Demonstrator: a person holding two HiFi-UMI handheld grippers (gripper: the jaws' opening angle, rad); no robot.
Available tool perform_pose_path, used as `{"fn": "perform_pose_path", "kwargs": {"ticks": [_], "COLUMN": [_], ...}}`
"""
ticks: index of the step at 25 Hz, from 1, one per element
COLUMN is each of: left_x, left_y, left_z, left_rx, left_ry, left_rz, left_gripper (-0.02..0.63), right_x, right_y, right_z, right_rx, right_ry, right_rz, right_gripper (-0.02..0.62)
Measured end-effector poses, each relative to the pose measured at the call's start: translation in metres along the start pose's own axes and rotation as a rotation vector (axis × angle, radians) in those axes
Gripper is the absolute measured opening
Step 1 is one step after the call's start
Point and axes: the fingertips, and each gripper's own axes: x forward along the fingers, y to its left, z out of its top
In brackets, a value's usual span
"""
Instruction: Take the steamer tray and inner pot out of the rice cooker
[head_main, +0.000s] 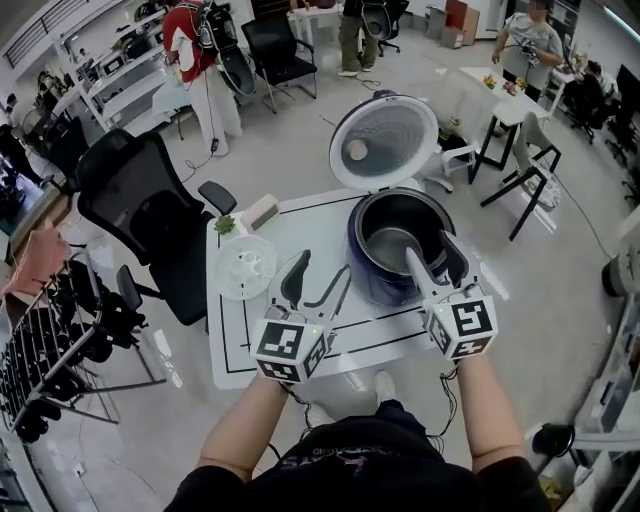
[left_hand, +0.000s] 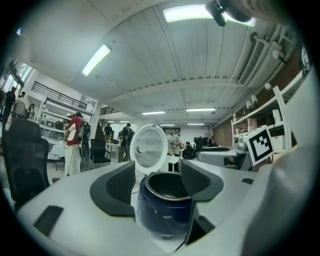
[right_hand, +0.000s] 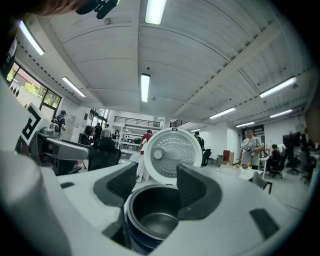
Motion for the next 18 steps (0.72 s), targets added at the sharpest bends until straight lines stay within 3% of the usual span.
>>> {"fn": "perform_pose_path", "kwargs": {"ticks": [10,18], "left_x": [0.072,0.105], "left_y": [-0.028,-0.028], "left_z": [-0.042,-0.073], "left_rx": [-0.008,-0.033], "left_ry": [0.109,0.182], "left_rz": [0.055,0.152], "left_gripper": [0.284,0.284], "right_x": [0.021,0.047], "right_y": [-0.09,-0.12], "right_z": [-0.061,-0.105], "right_rx": [0.133,0.248], "right_ry": [0.102,0.181], "right_rz": [0.003,0.071], "right_gripper": [0.238,0.238]}}
